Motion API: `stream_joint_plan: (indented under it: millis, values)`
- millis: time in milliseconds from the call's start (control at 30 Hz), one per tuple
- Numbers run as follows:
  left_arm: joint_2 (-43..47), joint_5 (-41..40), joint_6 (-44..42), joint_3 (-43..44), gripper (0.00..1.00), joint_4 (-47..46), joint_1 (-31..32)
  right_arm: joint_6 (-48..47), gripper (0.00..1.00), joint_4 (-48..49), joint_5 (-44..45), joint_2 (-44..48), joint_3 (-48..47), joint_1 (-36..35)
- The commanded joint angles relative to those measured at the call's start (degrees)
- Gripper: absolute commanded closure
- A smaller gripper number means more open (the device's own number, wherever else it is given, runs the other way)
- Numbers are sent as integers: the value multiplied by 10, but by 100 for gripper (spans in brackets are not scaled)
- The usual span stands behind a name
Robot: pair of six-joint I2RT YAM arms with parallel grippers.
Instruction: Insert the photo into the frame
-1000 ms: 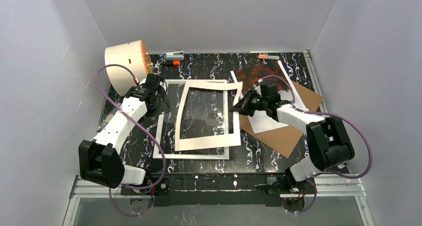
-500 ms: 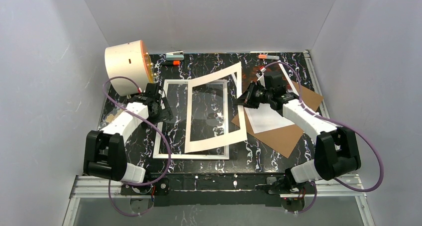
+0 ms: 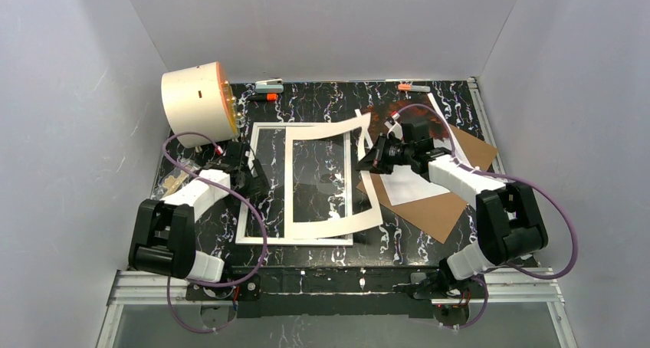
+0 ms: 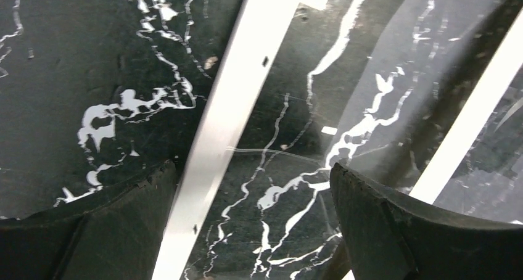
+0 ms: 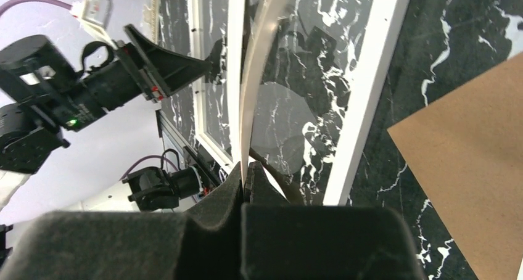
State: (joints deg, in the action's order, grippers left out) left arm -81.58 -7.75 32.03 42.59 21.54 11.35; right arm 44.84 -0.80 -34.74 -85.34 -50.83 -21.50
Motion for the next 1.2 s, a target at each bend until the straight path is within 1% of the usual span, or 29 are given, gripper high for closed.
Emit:
stream_joint_plan:
  millis: [0, 167, 300, 367, 467, 533, 667, 733, 867, 1167]
  values:
    - [36, 66, 5, -15, 8, -34, -3, 22, 99, 41, -4, -17, 18, -7]
    - [52, 134, 12, -25, 8, -51, -3, 39, 99, 75, 5, -44, 19, -7]
    - [50, 158, 15, -30, 8, -52, -3, 42, 99, 90, 0, -69, 10, -15]
    - [54, 154, 16, -31, 8, -46, -3, 43, 99, 99, -1, -78, 9, -21]
    - [66, 115, 18, -25, 9, -28, -4, 43, 99, 108, 0, -94, 6, -33]
    - [75, 87, 19, -20, 13, -12, -3, 46, 99, 114, 6, -103, 5, -41]
    - [90, 31, 25, -8, 30, 9, -4, 51, 99, 124, 30, -109, 5, -52]
    - [99, 14, 27, -5, 32, 13, -4, 53, 99, 132, 40, -113, 6, -54]
    - [100, -5, 23, 6, 31, 26, -4, 48, 99, 139, 58, -118, 6, -55]
    - [102, -35, 10, 26, 21, 45, -5, 21, 98, 117, 109, -107, 7, -56]
